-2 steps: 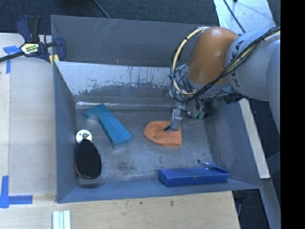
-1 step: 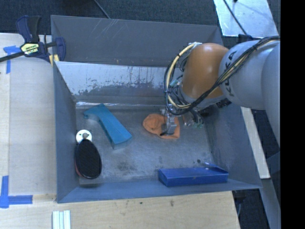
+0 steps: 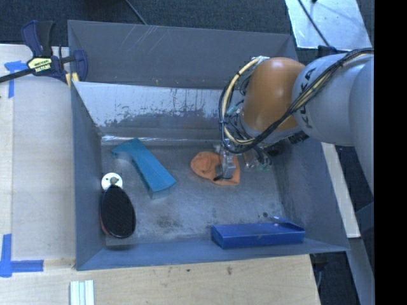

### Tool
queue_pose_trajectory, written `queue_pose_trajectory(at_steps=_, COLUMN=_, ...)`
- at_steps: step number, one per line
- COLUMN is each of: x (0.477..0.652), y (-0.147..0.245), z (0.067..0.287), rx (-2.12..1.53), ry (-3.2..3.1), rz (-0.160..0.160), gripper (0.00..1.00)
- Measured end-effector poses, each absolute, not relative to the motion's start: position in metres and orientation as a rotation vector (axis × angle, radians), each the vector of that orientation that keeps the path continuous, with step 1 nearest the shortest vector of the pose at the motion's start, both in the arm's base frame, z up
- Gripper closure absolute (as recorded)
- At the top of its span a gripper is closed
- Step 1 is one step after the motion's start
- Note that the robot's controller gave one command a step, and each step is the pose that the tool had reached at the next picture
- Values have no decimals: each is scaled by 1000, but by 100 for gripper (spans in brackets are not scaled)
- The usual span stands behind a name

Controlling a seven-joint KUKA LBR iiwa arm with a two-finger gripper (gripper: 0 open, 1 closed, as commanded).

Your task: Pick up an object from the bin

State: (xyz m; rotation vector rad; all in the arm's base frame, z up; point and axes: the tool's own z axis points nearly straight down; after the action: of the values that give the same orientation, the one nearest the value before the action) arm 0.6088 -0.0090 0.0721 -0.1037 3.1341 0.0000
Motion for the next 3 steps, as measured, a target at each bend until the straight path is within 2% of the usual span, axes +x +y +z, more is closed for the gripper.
queue_pose_trajectory(at_steps=3, x=609, y=-9, z=72, rx=-106, ry=3134, rz=0, gripper=100)
